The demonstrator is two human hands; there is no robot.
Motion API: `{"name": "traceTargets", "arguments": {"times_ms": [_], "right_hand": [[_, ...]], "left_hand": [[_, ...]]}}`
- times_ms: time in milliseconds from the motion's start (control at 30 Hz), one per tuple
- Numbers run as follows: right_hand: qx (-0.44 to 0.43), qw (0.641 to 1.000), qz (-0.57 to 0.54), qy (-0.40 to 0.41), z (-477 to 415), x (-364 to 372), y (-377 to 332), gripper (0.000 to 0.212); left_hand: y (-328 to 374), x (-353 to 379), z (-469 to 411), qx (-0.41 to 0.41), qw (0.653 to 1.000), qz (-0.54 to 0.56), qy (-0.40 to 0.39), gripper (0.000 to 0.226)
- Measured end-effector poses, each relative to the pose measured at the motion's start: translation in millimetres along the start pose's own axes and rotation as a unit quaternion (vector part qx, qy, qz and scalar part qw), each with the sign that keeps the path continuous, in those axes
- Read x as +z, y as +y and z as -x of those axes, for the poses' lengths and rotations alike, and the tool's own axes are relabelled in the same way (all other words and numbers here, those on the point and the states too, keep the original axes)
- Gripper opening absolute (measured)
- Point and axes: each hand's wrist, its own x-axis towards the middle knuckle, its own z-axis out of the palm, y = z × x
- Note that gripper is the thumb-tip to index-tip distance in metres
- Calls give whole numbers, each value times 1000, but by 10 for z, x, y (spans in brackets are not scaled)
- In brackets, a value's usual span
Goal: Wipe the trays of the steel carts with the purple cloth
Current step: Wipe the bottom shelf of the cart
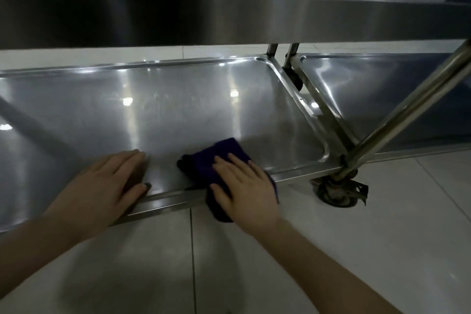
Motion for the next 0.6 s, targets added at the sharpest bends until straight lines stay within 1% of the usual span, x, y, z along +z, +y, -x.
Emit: {"name": "traceTargets", "arguments": {"times_ms": [67,133,167,267,333,433,467,533,600], "right_hand": [[47,997,37,44,179,-147,347,41],[82,992,79,53,300,-230,541,41],[85,991,89,54,322,-225,557,41],[38,996,67,47,250,-80,219,40],[-16,999,32,27,149,145,-254,39],[-79,997,3,7,-18,440,-876,39],[-95,995,-1,4,-50,465,-951,40],[-111,994,3,-6,-24,392,-860,40],[-84,996,27,-9,54,211,-543,40]], "left_hand": [[-73,11,135,46,999,5,-5,67],[-158,78,271,78,997,12,3,63],[-184,120,326,81,996,18,14,61],[-221,236,423,83,994,44,61,58],[-216,242,445,74,993,65,66,60],[-242,175,480,59,994,61,72,58],[-285,146,505,45,994,62,72,55],[-411,80,589,9,995,75,68,52],[-539,63,705,-19,993,87,77,52]]}}
